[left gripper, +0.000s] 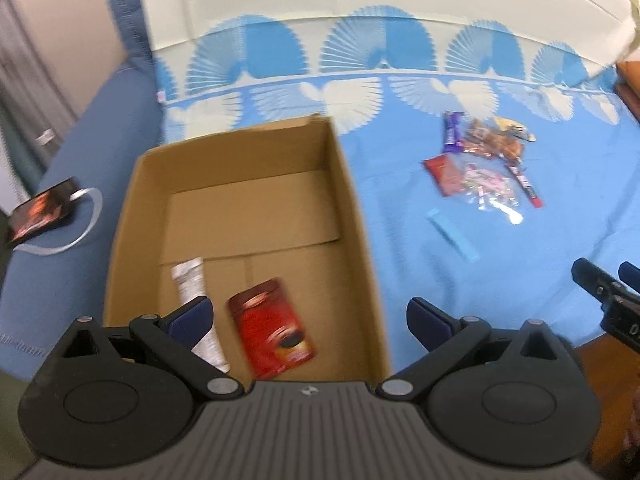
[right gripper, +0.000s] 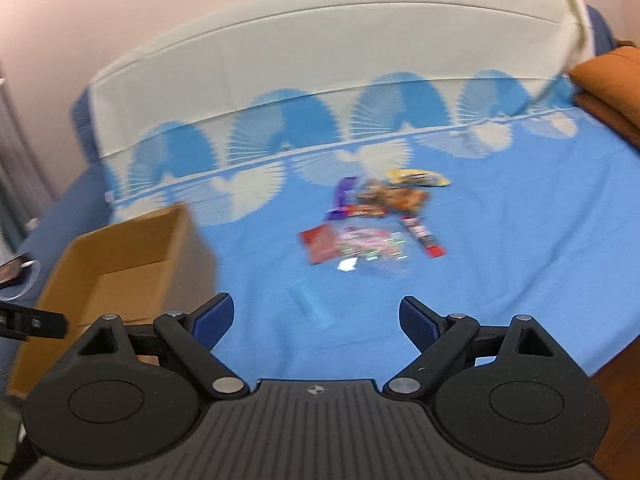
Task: Organize snacks
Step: 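Grasp the red candy packet with the left tool while the right tool grasps the clear candy bag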
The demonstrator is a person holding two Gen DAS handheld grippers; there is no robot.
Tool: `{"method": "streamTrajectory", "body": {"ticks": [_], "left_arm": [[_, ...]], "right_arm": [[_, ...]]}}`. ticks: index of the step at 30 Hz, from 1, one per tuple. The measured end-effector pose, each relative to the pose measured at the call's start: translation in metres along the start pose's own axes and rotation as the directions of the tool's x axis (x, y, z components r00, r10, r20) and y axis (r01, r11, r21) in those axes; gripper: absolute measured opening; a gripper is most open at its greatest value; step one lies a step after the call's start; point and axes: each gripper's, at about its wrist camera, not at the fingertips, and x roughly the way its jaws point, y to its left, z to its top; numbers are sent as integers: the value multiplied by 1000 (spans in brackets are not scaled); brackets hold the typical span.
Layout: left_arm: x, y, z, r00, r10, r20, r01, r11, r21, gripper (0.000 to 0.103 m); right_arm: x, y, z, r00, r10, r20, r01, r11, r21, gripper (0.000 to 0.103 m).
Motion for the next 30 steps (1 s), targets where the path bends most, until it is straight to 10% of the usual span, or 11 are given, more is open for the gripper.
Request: {"method": "streamTrajectory", "body": {"ticks": [12, 21, 26, 30], "left_arm": [[72, -52, 101, 999, 21, -29, -21, 1000, -3, 103], [129, -70, 166, 997, 77, -17, -77, 997, -1, 103], [172, -91, 185, 998, 59, -29, -58, 998, 18, 103], [216, -118, 186, 998, 13, -62, -9, 999, 53, 103]], "right_arm": [[198, -41, 17, 976, -55, -210, -10, 955, -296, 99], [305, -38, 21, 988, -69, -139, -10, 865, -502, 101], [294, -48, 23, 997, 5, -82, -44, 875, -483, 31], [273, -84, 31, 998, 3, -64, -20, 965, -263, 22]]}}
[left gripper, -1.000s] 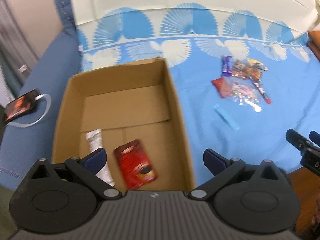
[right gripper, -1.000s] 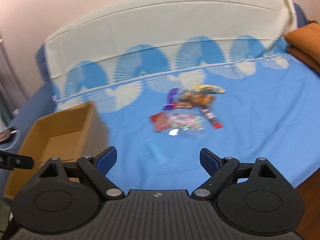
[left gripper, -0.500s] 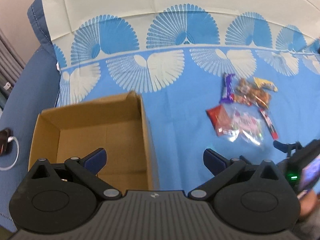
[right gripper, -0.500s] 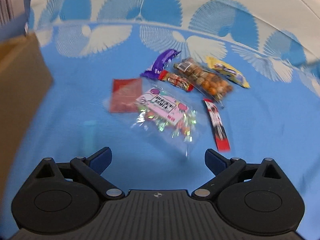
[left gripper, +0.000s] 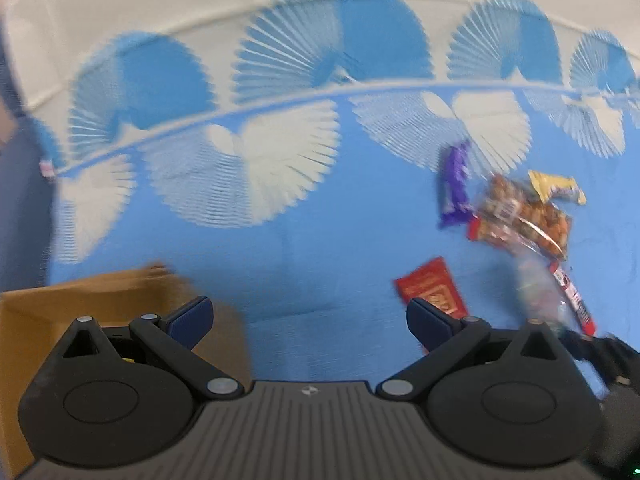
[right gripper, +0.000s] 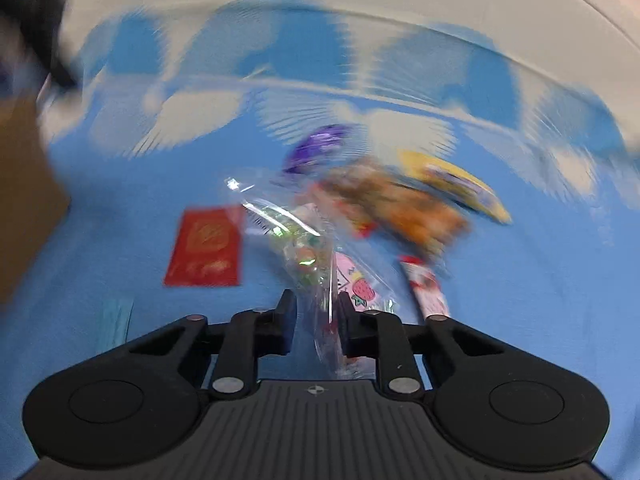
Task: Organize snacks
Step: 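Grasp the red candy packet with the left tool while the right tool grasps the clear candy bag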
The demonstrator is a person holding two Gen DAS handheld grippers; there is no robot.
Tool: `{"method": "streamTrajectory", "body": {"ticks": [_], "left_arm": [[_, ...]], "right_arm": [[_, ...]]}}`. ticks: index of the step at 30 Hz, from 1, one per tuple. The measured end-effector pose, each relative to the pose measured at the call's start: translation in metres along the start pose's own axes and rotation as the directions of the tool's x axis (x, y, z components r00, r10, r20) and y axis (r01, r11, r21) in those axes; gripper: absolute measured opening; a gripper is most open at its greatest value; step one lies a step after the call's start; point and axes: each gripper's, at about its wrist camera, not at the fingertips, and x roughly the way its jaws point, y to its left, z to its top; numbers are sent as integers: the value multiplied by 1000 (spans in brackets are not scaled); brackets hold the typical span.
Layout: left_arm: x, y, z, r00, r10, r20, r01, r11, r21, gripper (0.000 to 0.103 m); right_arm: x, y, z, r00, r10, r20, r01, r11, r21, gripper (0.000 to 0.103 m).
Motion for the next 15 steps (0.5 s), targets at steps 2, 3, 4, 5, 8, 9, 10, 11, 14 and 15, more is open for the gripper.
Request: {"method": "streamTrajectory", "body": {"ticks": [2, 3, 4, 5, 8, 9, 10, 11, 14, 15], "left_arm": [[28, -18, -1, 999, -41, -36, 41, 999, 18, 103], [42, -26, -1, 996, -65, -59, 66, 998, 15, 103], [56, -35, -2, 992, -94, -84, 96, 995, 14, 103], [71, -45, -1, 987, -121, -110, 124, 992, 23, 103], [107, -66, 1, 971, -142, -191, 144, 990, 0, 103], [117, -69, 3, 967, -144, -211, 143, 989, -19, 103], [124, -71, 4, 964, -148, -223, 143, 989, -39, 103], [128, -71, 6, 964, -148, -222, 137, 988, -65, 103], [128, -71, 13, 965, -139, -223, 114, 986, -119, 98], [123, -70, 12, 971, -137, -194, 114, 985, -126, 81]], "right_arm": [[-20, -21, -4, 1000, 16, 24, -20, 988, 150, 22], [-31, -27, -6, 999, 18, 41, -25, 980, 196, 22], [-41, -31, -8, 999, 13, 53, -25, 974, 224, 22], [-49, -34, -11, 998, 9, 60, -23, 970, 243, 22], [-65, -38, -17, 997, -1, 74, -21, 956, 292, 22], [-68, -38, -18, 997, -4, 74, -19, 950, 311, 22], [-70, -40, -20, 997, -7, 75, -17, 945, 326, 22], [-74, -41, -23, 997, -12, 76, -14, 941, 339, 22], [-75, -44, -26, 996, -28, 80, -4, 929, 369, 22], [-76, -45, -26, 996, -33, 82, 0, 926, 378, 22]]}}
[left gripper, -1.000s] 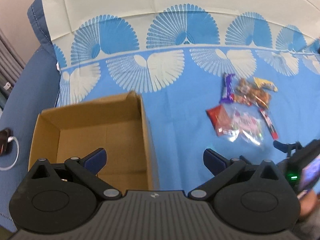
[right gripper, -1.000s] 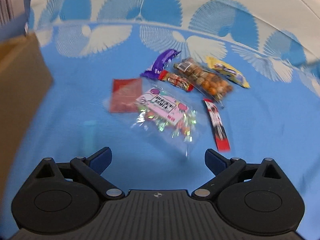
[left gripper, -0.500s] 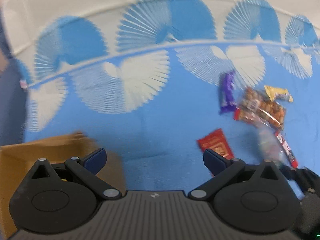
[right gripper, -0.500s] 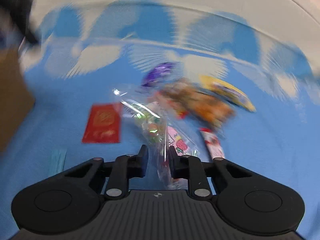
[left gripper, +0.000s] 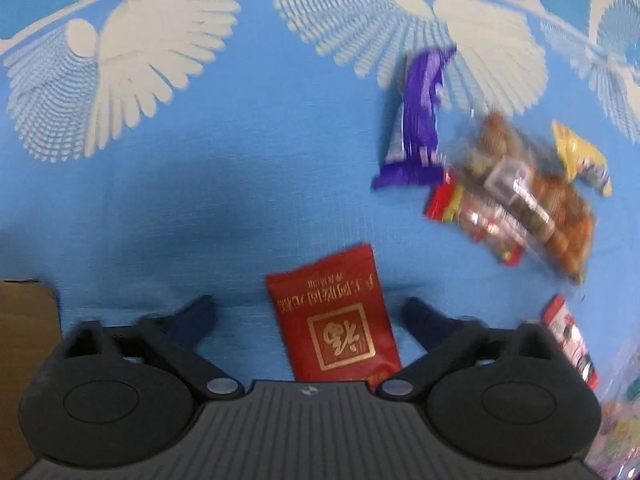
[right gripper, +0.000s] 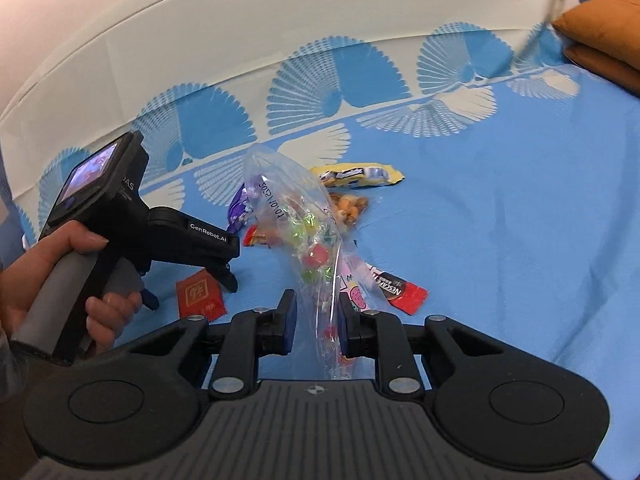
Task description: Organize snacks
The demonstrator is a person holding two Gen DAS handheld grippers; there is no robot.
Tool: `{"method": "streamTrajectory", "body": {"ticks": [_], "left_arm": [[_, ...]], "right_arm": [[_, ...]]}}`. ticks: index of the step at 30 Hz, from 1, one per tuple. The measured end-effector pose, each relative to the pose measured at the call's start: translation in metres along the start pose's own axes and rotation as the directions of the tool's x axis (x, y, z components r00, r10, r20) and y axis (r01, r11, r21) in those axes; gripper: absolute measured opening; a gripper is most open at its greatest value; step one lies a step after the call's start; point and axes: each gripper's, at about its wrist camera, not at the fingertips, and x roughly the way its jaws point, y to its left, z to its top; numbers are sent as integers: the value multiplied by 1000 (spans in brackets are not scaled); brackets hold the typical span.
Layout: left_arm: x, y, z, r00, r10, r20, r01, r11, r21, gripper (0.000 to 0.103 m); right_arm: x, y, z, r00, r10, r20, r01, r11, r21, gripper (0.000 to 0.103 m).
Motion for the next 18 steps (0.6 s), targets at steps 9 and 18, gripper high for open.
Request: {"method": "streamTrajectory", "body": {"ticks": [9, 18], "left_arm": [[-65, 22, -26, 992, 22, 122, -27, 999, 35, 47], [-197, 67, -83, 951, -58, 305, 37, 996, 75, 48]], "right_arm": [[-18, 0, 0, 1000, -27, 0, 27, 996, 80, 22], [-80, 32, 12, 998, 15, 60, -19, 997, 70, 22]]}}
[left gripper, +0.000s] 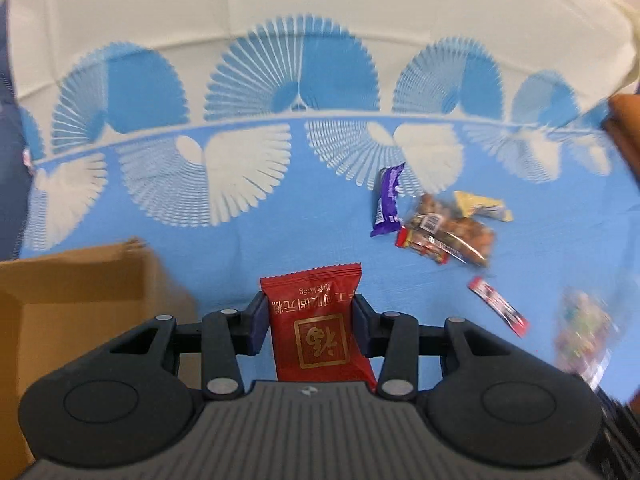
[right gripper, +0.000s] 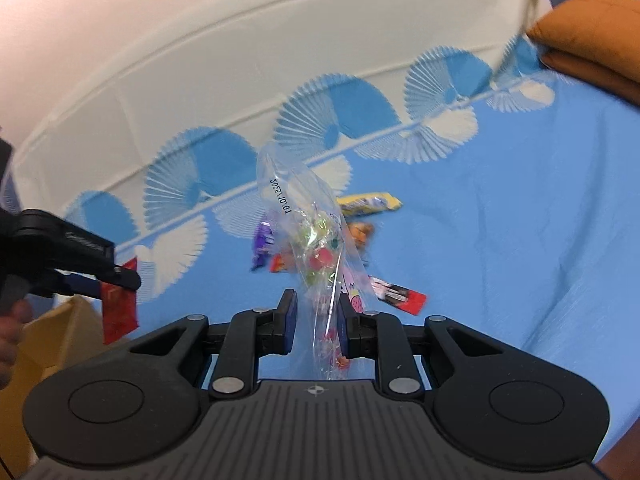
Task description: Organize snacks
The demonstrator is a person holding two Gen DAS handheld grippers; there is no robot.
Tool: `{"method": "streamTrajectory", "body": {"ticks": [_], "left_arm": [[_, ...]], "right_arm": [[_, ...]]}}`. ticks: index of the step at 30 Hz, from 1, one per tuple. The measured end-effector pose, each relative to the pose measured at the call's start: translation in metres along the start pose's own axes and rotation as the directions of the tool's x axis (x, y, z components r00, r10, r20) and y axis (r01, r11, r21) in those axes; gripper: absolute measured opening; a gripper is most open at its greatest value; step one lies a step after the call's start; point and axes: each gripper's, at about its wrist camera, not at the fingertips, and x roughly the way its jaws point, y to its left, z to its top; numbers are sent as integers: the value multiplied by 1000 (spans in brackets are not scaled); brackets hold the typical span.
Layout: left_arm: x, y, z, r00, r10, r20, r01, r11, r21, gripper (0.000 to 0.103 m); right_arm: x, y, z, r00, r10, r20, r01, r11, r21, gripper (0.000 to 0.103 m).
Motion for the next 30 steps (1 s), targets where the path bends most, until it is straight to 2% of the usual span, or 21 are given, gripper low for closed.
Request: {"method": "streamTrajectory", "body": {"ticks": [4, 9, 13, 17, 23, 30], "left_arm": [[-58, 25, -26, 999, -17, 44, 18, 1000, -12, 48], [-123, 67, -74, 995, 48, 90, -47, 999, -9, 48], [-158, 103, -116, 992, 96, 80, -93, 995, -34, 48], [-185, 140, -159, 988, 140, 62, -135, 988, -74, 48], [-217, 181, -213, 983, 171, 69, -160, 977, -139, 48], [-240, 197, -245, 980, 170, 106, -146, 968, -202, 48]], "right_arm": [[-38, 30, -1, 998, 65, 14, -64, 997, -53, 22], [-86, 72, -14, 988, 155, -2, -154, 979, -134, 22], [-119, 105, -31, 975, 219, -36, -222, 958, -184, 22], [-144, 141, -54, 955, 279, -97, -294, 926, -236, 22], [-174, 191, -87, 924, 337, -181, -379, 872, -309, 22], [-198, 226, -112, 899, 362, -247, -433, 818, -378, 22]]}}
